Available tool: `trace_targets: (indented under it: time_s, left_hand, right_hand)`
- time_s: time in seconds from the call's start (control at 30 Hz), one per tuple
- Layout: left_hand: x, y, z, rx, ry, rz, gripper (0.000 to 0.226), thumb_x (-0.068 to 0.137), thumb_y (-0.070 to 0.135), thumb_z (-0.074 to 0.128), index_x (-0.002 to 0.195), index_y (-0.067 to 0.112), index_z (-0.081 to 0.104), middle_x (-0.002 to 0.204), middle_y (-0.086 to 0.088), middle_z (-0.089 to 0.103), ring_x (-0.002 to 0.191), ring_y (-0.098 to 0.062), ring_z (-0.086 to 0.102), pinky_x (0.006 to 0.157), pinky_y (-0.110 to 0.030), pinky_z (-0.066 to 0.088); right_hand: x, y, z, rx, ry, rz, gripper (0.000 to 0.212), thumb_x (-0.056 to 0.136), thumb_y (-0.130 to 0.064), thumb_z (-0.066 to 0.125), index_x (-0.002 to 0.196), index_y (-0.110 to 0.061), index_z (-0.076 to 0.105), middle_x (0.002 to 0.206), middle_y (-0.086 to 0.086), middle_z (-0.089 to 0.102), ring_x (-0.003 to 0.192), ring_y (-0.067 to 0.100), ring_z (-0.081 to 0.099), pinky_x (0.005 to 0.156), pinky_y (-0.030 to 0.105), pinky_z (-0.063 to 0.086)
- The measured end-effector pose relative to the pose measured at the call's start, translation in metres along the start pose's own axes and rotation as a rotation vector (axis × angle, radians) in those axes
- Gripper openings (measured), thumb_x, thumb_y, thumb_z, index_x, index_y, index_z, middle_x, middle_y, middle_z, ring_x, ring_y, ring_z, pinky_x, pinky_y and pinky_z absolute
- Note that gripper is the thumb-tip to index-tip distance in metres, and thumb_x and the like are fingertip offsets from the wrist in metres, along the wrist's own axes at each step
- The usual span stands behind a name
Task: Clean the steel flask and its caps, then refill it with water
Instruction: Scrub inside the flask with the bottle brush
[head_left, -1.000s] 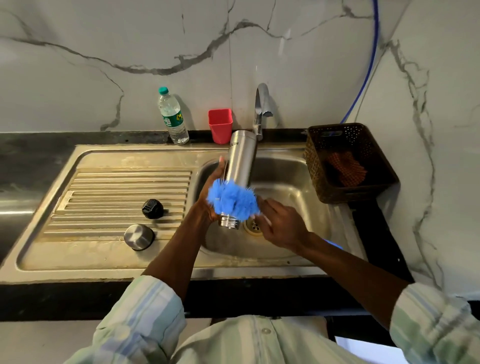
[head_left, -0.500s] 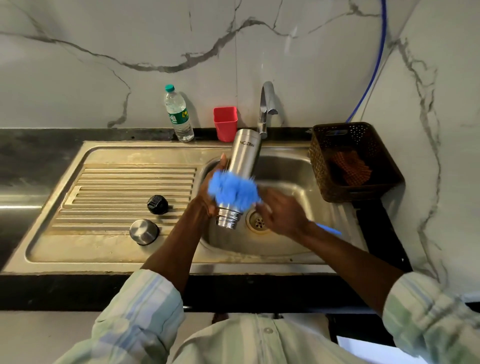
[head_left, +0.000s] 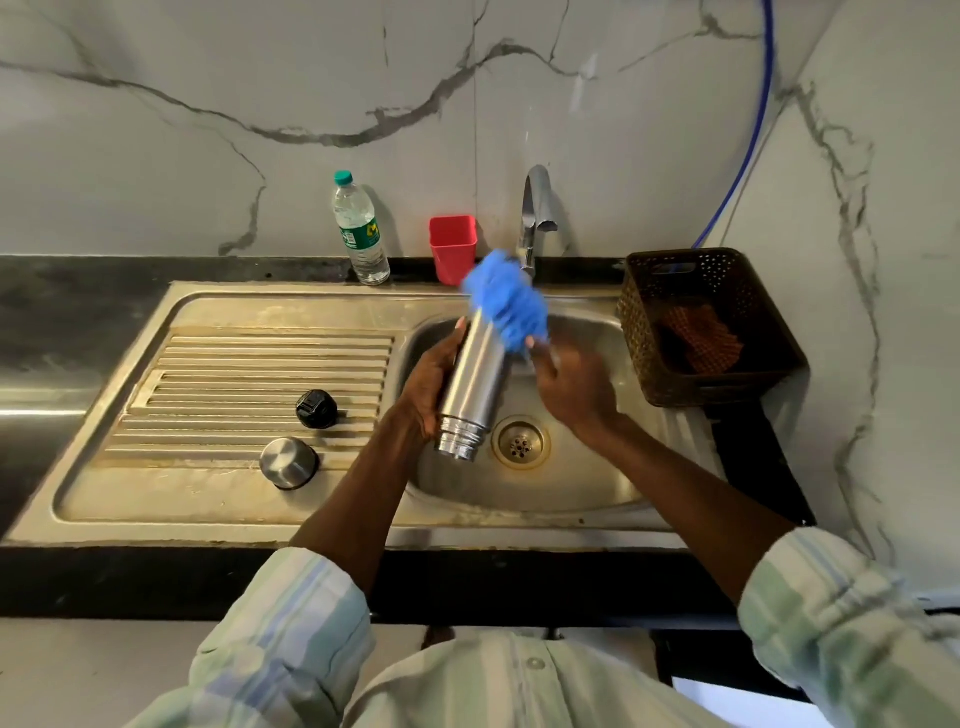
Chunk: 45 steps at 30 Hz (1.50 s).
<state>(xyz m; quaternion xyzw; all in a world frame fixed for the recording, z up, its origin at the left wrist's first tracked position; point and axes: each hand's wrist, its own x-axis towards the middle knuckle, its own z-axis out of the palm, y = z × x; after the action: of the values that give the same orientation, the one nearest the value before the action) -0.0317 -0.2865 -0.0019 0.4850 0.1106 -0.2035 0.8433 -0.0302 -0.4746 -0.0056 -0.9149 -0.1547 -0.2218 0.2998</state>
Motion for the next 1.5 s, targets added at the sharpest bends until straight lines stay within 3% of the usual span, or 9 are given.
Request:
trace_targets:
  time_s: [0.27,0.4,0.6,0.8,0.93,1.07,1.13,1.33,1.5]
  left_hand:
    - [-0.007,0.009,0.0,0.032,0.277,-0.003,0.021,0.101,0.035,0.047,0.091,0.017,0.055,0.061,0.001,0.07,0.05,-0.007,0.067,0.048,-0.022,0.055]
    - [-0.004,0.016,0.009,-0.148,0.132,0.07,0.056,0.092,0.044,0.06,0.132,0.005,0.05,0.105,-0.014,0.064,0.089,-0.029,0.065,0.079,-0.042,0.058]
    - [-0.014,0.031,0.011,-0.211,0.227,0.032,0.053,0.087,0.056,0.057,0.104,0.006,0.063,0.092,-0.014,0.067,0.086,-0.028,0.068,0.088,-0.043,0.055]
    - [-0.04,-0.002,-0.002,0.027,0.447,0.086,0.047,0.105,0.019,0.041,0.146,-0.004,0.032,0.079,-0.002,0.049,0.042,0.001,0.058,0.045,-0.011,0.045]
    - [-0.015,0.036,-0.012,-0.019,0.258,-0.009,0.079,0.076,0.062,0.072,0.126,0.004,0.049,0.084,-0.011,0.066,0.076,-0.021,0.069,0.076,-0.034,0.057]
    - [-0.039,0.023,0.004,0.016,0.358,0.0,0.027,0.103,0.02,0.048,0.083,0.01,0.062,0.052,0.005,0.065,0.046,-0.003,0.063,0.049,-0.017,0.053]
    - [-0.041,0.01,-0.016,-0.013,0.454,0.011,0.062,0.107,0.008,0.032,0.057,0.022,0.067,0.039,0.011,0.058,0.037,0.003,0.057,0.044,-0.014,0.048]
    - [-0.02,0.046,0.002,0.085,0.315,-0.028,0.043,0.088,0.042,0.062,0.109,0.005,0.058,0.079,-0.009,0.065,0.071,-0.022,0.066,0.067,-0.031,0.057]
    - [-0.046,0.011,-0.006,0.023,0.395,0.047,0.03,0.104,0.004,0.035,0.077,0.011,0.045,0.04,0.011,0.058,0.037,0.0,0.057,0.046,-0.017,0.047]
  right_hand:
    - [-0.038,-0.009,0.001,0.036,-0.171,-0.207,0.05,0.099,-0.043,0.039,0.129,-0.009,0.059,0.099,0.009,0.068,0.083,0.027,0.066,0.059,0.036,0.054]
    - [-0.018,-0.016,0.004,0.133,-0.177,0.086,0.052,0.097,-0.054,0.032,0.119,-0.018,0.063,0.1,0.006,0.07,0.088,0.025,0.065,0.068,0.036,0.052]
    - [-0.051,-0.035,-0.002,0.25,-0.179,0.084,0.04,0.098,-0.042,0.045,0.133,-0.026,0.056,0.111,0.002,0.071,0.096,0.023,0.065,0.076,0.034,0.052]
    - [-0.031,-0.05,0.001,0.158,-0.237,-0.094,0.048,0.097,-0.046,0.044,0.139,-0.024,0.053,0.111,0.002,0.07,0.098,0.023,0.065,0.074,0.034,0.052]
    - [-0.048,-0.026,-0.003,0.229,-0.271,-0.045,0.05,0.097,-0.049,0.04,0.131,-0.018,0.06,0.106,0.004,0.071,0.094,0.024,0.067,0.075,0.038,0.055]
    - [-0.036,-0.039,-0.002,0.216,-0.216,-0.1,0.047,0.098,-0.045,0.043,0.133,-0.018,0.058,0.101,0.003,0.071,0.086,0.022,0.067,0.067,0.036,0.055]
    - [-0.027,-0.046,0.001,0.155,-0.22,-0.169,0.047,0.098,-0.043,0.044,0.135,-0.017,0.057,0.095,0.003,0.069,0.08,0.025,0.066,0.059,0.036,0.054]
    - [-0.043,-0.012,-0.005,0.252,-0.225,-0.039,0.047,0.098,-0.045,0.042,0.136,-0.02,0.056,0.115,0.004,0.07,0.101,0.022,0.067,0.078,0.042,0.056]
    - [-0.019,-0.041,0.002,0.136,-0.215,-0.225,0.048,0.098,-0.044,0.043,0.136,-0.016,0.056,0.111,0.005,0.07,0.092,0.023,0.067,0.065,0.033,0.056]
